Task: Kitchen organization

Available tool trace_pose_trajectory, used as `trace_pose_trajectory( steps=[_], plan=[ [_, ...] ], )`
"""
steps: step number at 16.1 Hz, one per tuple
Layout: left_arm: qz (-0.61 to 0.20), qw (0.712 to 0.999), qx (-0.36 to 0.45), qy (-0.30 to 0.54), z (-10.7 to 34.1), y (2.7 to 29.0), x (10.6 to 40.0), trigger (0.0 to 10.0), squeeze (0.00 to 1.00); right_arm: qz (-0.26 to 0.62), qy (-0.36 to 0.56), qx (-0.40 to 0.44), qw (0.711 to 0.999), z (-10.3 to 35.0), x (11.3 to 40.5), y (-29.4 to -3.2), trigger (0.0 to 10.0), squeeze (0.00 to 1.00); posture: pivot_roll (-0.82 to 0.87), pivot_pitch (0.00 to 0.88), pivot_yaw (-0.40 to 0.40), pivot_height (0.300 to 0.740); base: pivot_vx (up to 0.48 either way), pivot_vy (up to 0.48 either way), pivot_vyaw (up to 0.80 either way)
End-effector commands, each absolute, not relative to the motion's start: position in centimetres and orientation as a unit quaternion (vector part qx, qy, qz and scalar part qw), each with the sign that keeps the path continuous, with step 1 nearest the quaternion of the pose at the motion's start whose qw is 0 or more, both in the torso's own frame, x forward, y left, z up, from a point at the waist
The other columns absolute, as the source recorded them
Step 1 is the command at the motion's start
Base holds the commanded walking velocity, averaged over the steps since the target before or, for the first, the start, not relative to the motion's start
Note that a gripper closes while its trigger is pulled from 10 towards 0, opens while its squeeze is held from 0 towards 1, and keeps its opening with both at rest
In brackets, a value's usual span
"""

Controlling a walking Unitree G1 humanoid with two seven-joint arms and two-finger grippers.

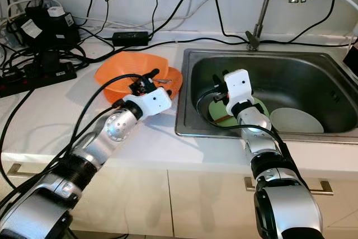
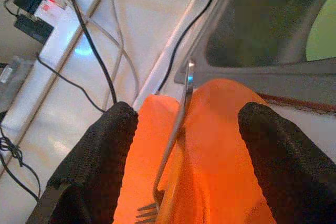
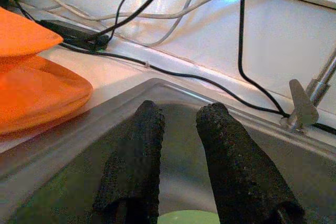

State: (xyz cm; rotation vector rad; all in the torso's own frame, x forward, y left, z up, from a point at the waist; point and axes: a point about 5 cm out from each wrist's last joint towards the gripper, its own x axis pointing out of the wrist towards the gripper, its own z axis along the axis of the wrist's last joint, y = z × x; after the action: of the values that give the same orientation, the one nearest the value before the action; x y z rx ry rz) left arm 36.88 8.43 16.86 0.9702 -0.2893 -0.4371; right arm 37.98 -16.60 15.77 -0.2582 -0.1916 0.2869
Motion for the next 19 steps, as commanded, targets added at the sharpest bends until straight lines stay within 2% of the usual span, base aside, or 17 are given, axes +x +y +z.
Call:
trace_pose_trajectory(
  steps=[1,8,9,10,11,12,19],
  plan=[
    [-0.205,0.850,0.464,-0.142,17.2,8.1,37.2,10.0,0.00,0.141,-0.098,-0.130,0.977,15.8,37.9,-16.8,10.0,0.00,0.04,0.000,0.044,0.740,0.000,0.000,0.00],
    [-0.197,0.838,0.485,-0.156,17.8,6.8,37.8,10.0,0.00,0.138,-0.099,-0.129,0.977,15.8,37.8,-16.9,10.0,0.00,0.03,0.000,0.046,0.740,0.000,0.000,0.00],
    [-0.195,0.837,0.486,-0.155,17.7,6.8,37.8,8.3,0.00,0.137,-0.099,-0.129,0.977,15.8,37.8,-16.9,10.0,0.00,0.03,0.000,0.046,0.740,0.000,0.000,0.00],
    [-0.193,0.837,0.489,-0.153,17.7,6.8,37.9,3.1,0.00,0.137,-0.099,-0.129,0.977,15.8,37.8,-16.9,10.0,0.00,0.03,0.000,0.046,0.740,0.000,0.000,0.00],
    [-0.191,0.836,0.491,-0.152,17.7,6.9,38.0,1.1,0.00,0.137,-0.099,-0.129,0.977,15.8,37.8,-16.9,10.0,0.00,0.03,0.000,0.046,0.740,0.000,0.000,0.00],
    [-0.189,0.836,0.493,-0.150,17.7,6.9,38.0,0.0,0.00,0.137,-0.099,-0.129,0.977,15.8,37.8,-16.9,10.0,0.00,0.03,0.000,0.045,0.740,0.000,0.000,0.00],
    [-0.182,0.834,0.499,-0.150,17.8,7.1,38.3,0.0,0.00,0.138,-0.098,-0.131,0.977,15.8,37.8,-16.9,10.0,0.00,0.03,0.000,0.042,0.740,0.000,0.000,0.00]
  ],
)
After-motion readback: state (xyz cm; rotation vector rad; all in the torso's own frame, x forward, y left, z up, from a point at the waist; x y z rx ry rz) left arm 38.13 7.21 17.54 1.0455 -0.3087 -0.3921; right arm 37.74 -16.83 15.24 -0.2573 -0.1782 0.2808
